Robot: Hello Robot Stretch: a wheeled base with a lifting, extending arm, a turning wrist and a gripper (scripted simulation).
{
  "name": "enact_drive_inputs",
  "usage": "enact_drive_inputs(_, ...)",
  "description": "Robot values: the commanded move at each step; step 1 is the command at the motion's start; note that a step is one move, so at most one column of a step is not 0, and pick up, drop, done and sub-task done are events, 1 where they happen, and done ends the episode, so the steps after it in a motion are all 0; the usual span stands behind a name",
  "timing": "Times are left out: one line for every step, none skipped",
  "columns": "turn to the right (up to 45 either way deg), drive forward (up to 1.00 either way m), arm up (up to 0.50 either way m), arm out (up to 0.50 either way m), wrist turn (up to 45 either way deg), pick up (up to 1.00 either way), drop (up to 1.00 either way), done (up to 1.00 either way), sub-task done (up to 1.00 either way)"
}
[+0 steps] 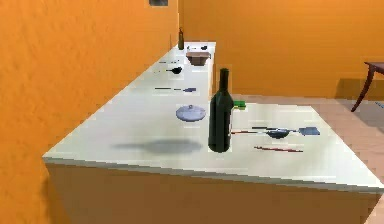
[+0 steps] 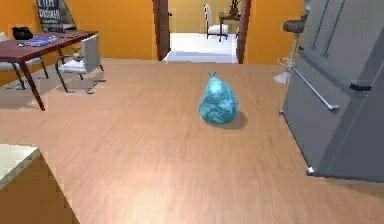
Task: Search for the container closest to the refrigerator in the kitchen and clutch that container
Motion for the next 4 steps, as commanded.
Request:
enact_drive_inputs(21.0,0.0,0.0,0.0,0.0,0.0,0.0,0.0,0.0)
enact_drive_inputs(0.0,0.35,0.0,0.0,0.0,0.0,0.0,0.0,0.0)
enact_drive_inputs(-45.0,0.0,0.0,0.0,0.0,0.0,0.0,0.0,0.0)
enact_drive_inputs(-45.0,0.0,0.0,0.0,0.0,0.0,0.0,0.0,0.0)
